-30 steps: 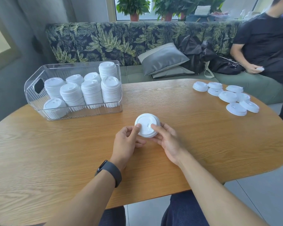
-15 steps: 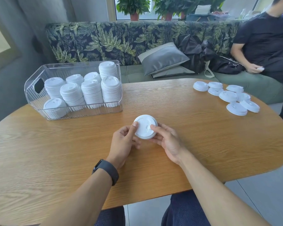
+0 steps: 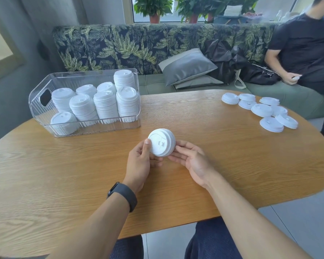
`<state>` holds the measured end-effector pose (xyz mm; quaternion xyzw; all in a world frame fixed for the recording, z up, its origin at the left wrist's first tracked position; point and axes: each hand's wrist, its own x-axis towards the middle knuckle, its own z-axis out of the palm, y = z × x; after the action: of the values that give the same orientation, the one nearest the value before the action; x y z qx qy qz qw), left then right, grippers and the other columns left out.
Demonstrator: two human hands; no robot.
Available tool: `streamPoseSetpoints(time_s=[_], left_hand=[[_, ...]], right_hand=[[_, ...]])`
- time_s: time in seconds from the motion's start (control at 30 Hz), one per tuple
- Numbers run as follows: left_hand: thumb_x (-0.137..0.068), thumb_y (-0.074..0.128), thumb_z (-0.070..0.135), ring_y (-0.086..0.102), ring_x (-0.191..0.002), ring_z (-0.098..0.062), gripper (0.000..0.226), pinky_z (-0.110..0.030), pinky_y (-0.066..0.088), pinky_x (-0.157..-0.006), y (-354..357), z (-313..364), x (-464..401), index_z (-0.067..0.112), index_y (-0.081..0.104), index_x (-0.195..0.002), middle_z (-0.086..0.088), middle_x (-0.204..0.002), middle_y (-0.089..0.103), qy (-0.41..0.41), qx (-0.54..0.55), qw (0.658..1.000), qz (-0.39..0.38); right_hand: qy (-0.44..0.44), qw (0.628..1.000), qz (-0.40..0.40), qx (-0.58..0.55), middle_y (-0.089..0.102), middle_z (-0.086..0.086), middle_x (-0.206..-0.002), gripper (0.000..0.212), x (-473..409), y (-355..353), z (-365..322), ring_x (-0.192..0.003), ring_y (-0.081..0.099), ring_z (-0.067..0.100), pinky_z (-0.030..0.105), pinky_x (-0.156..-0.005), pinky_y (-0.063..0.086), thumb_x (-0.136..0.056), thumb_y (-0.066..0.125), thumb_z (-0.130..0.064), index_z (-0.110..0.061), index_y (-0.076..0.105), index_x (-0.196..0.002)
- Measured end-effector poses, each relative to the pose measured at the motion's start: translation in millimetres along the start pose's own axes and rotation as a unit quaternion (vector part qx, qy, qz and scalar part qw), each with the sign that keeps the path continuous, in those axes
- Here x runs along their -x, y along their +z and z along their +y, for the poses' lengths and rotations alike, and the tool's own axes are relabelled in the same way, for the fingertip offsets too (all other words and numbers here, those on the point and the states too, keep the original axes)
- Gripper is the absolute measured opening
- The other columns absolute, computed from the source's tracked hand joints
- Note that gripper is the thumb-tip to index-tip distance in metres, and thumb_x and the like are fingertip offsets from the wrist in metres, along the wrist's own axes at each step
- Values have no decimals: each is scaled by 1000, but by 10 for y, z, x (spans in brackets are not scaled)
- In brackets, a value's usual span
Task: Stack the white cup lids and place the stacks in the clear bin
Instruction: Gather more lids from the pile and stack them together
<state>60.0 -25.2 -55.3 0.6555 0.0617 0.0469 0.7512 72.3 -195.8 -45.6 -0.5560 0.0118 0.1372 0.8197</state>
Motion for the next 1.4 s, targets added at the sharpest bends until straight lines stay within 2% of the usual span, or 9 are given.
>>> streamPoseSetpoints(time_s=[0.1,0.27,0.43,0.83,0.97,1.07,1.13,1.27,1.4], left_hand=[[-111,45,34,67,-65,-15,35,-31,62,-59,1,-2,1,11,71,-115,-7,-83,72,1,1,1000,-5],[-106,55,37,64,-63,-18,31,-31,59,-58,-12,-13,3,15,76,-114,-12,-79,73,9,-14,1000,-22],[-103,59,40,61,-59,-16,36,-28,54,-55,-35,-25,-18,9,77,-107,-12,-72,67,-3,-19,1000,-20],[-101,63,44,36,-46,-8,36,-23,30,-41,-63,9,18,9,75,-101,8,-51,45,-13,-33,999,26],[-100,63,47,40,-46,-10,37,-25,36,-42,-230,80,51,12,75,-102,6,-53,50,-16,-66,997,21],[-102,55,54,47,-47,-10,41,-27,43,-47,-461,122,48,18,74,-101,6,-56,56,1,-168,986,-8],[-102,48,60,53,-55,-4,44,-30,48,-56,-649,161,34,23,72,-106,15,-64,63,27,-254,967,-17],[-99,51,63,61,-98,1,46,-37,55,-87,-1032,263,14,35,57,-134,18,-117,63,104,-403,909,-12],[-82,59,78,57,-115,-3,76,-41,57,-92,-1404,404,38,41,44,-146,20,-135,53,121,-455,879,-72]], right_hand=[[-2,1000,1,-4,77,13,-107,17,19,27,-26,-100,74,25,35,-88,58,-100,63,-16,-8,70,-114],[-34,995,5,91,78,8,-113,59,44,105,35,-107,74,24,35,-88,60,-78,85,-29,-19,62,-131],[-40,996,-1,86,78,9,-113,35,62,103,3,-100,73,19,36,-87,60,-89,78,-16,-21,70,-123],[-3,995,23,94,78,13,-111,36,18,140,-20,-103,74,24,33,-84,60,-99,63,-39,-9,75,-117],[12,996,6,90,78,10,-102,27,3,247,3,-96,74,25,40,-88,61,-97,68,-29,-10,75,-116],[21,996,16,88,79,9,-97,25,-17,408,44,-87,75,19,30,-73,60,-96,69,-28,-9,77,-110],[28,996,21,83,79,10,-97,25,-49,545,91,-85,74,19,27,-69,59,-96,70,-29,-8,78,-108],[40,994,9,97,78,9,-92,25,-117,864,215,-80,73,19,29,-69,58,-96,70,-31,-9,79,-103],[49,994,-14,97,77,11,-91,24,-203,1187,334,-81,73,22,31,-72,57,-96,69,-33,-12,79,-98]])
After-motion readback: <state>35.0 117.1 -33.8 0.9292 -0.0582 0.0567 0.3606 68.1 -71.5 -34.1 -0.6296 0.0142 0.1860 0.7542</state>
